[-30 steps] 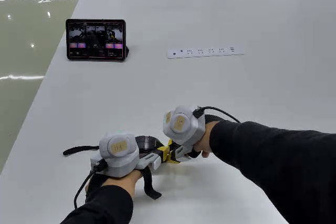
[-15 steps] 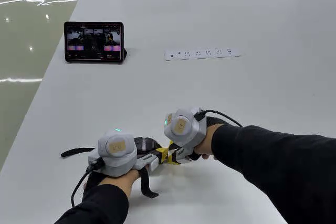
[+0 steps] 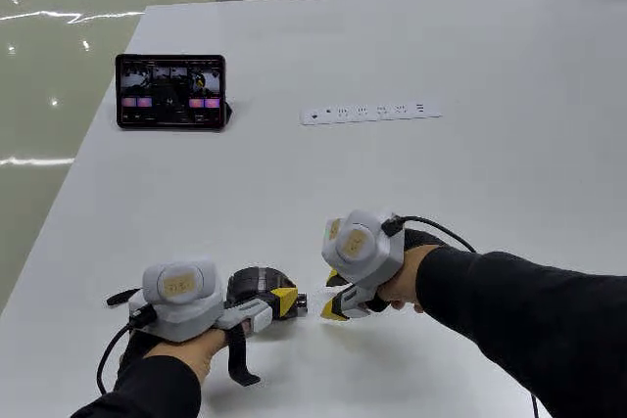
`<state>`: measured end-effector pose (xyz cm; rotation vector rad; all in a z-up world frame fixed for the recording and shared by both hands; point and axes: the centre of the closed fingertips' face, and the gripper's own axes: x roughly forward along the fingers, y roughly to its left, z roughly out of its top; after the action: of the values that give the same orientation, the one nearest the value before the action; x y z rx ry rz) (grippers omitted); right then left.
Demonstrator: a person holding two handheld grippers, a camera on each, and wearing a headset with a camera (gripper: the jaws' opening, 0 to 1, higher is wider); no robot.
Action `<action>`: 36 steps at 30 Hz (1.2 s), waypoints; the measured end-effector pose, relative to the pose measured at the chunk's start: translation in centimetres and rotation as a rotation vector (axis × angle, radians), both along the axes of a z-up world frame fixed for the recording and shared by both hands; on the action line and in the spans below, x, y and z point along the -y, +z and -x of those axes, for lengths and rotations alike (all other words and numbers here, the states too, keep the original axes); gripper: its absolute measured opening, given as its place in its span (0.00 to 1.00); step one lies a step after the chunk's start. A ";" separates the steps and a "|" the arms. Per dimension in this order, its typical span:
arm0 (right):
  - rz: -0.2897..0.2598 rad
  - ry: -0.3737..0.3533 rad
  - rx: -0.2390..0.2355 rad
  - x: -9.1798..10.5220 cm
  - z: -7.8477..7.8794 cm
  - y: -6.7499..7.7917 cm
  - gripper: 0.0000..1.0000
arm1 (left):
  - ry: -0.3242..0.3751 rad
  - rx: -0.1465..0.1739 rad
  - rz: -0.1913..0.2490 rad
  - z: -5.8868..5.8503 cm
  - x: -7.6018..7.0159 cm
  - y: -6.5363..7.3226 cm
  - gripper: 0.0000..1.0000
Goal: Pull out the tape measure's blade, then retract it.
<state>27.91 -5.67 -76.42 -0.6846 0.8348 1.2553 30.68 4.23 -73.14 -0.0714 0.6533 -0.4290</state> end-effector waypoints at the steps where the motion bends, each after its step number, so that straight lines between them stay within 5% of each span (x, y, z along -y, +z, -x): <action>1: -0.003 -0.004 0.005 0.2 0.0 0.1 0.24 | -0.003 -0.003 0.004 0.2 0.0 0.2 0.81; 9: -0.052 -0.047 0.021 1.7 0.3 1.4 0.29 | -0.128 0.017 0.026 1.2 1.7 1.2 0.99; 15: -0.071 -0.076 0.022 3.0 0.6 1.8 0.33 | -0.166 -0.004 0.021 1.5 1.8 1.0 0.99; 18: -0.080 -0.082 0.036 3.9 0.7 2.3 0.35 | -0.158 -0.064 0.039 2.0 1.3 0.6 0.99; 20: -0.088 -0.088 0.040 4.7 0.9 2.8 0.36 | -0.194 -0.035 -0.008 2.3 0.7 0.6 0.99; 23: -0.085 -0.096 0.038 6.1 1.2 2.8 0.38 | -0.234 -0.040 -0.043 3.1 0.1 0.2 0.99; 27: -0.098 -0.128 0.044 7.6 1.3 3.4 0.40 | -0.295 -0.056 0.017 4.6 0.1 0.5 0.99; 36: -0.134 -0.183 0.051 10.0 1.6 4.3 0.44 | -0.308 -0.026 -0.016 5.2 -2.2 1.6 0.99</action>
<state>26.34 -15.68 -72.10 -0.5189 0.7467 1.1132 25.43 6.38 -71.59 0.0399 0.6961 -0.7204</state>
